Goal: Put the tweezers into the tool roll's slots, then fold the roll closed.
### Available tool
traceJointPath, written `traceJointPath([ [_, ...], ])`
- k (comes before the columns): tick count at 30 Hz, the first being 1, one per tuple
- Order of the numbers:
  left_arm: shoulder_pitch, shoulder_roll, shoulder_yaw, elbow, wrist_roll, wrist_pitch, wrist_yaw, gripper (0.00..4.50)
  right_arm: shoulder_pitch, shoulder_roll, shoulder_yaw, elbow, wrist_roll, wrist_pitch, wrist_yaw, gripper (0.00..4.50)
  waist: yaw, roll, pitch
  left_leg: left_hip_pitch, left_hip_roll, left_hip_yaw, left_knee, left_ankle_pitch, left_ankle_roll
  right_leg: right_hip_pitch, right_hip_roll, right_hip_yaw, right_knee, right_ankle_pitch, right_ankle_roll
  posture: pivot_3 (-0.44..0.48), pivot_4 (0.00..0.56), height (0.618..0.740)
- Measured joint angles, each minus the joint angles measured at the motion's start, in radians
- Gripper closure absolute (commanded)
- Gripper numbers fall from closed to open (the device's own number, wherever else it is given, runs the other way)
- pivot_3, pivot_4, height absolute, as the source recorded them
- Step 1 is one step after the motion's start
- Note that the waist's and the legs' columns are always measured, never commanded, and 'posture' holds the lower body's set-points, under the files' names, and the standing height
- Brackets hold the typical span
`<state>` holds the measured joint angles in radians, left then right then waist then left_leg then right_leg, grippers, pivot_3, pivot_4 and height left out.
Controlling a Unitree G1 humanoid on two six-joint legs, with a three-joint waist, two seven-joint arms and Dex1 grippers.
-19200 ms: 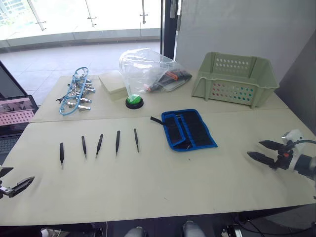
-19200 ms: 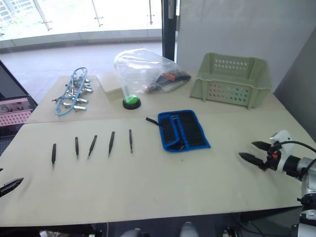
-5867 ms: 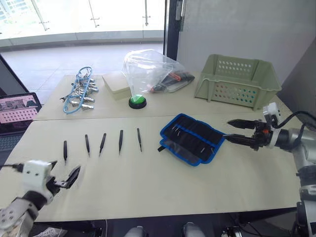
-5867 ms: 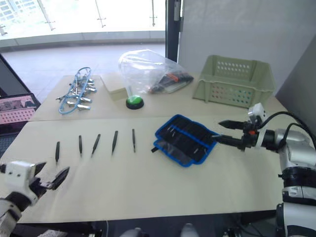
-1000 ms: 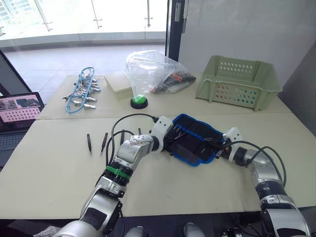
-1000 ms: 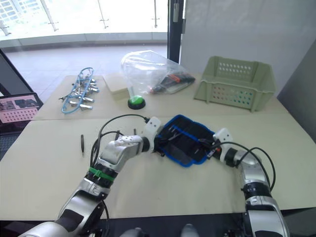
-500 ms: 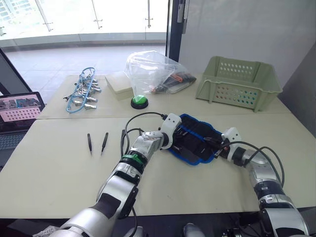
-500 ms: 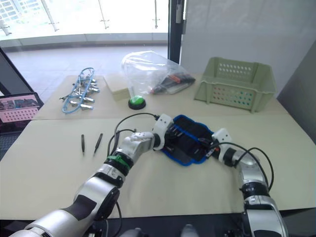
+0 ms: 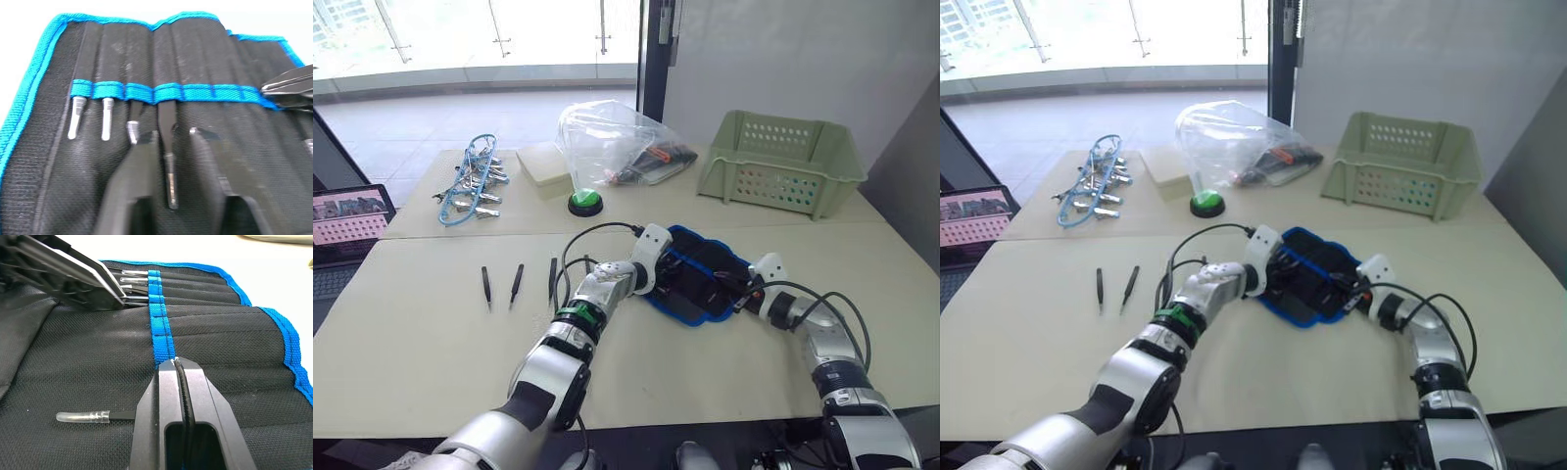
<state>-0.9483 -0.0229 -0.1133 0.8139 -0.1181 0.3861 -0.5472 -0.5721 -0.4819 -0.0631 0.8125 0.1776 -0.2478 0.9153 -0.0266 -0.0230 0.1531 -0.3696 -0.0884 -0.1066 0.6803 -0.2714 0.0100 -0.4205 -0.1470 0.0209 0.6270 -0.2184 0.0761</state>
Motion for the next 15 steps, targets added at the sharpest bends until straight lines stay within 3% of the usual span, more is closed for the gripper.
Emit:
traceJointPath([
  [6,0.172,0.128,0.016,-0.464,-0.029,0.178,-0.003,0.01,-0.001,0.002,0.009,-0.002,0.000,0.000,0.005,4.50,-0.016,0.000,0.000,0.000,0.001,-0.001,0.000,0.000,0.000,-0.001,0.000,0.001,0.001,0.000,0.000,0.000,0.150,0.740],
  [8,0.210,0.183,0.044,-0.555,-0.022,0.171,0.021,0.01,-0.002,0.001,0.009,0.001,0.000,0.000,0.006,4.50,-0.015,0.001,0.000,0.001,0.000,0.000,0.000,0.000,0.000,0.000,0.000,0.001,0.000,0.000,0.000,0.000,0.150,0.740],
  [15,0.489,0.330,0.332,-0.879,-0.100,0.132,0.105,0.01,-0.002,-0.003,0.008,0.009,0.000,-0.003,0.018,4.50,-0.014,0.000,-0.001,0.001,0.002,0.000,0.000,0.000,0.000,0.000,0.000,0.001,0.000,0.000,0.000,0.000,0.150,0.740],
])
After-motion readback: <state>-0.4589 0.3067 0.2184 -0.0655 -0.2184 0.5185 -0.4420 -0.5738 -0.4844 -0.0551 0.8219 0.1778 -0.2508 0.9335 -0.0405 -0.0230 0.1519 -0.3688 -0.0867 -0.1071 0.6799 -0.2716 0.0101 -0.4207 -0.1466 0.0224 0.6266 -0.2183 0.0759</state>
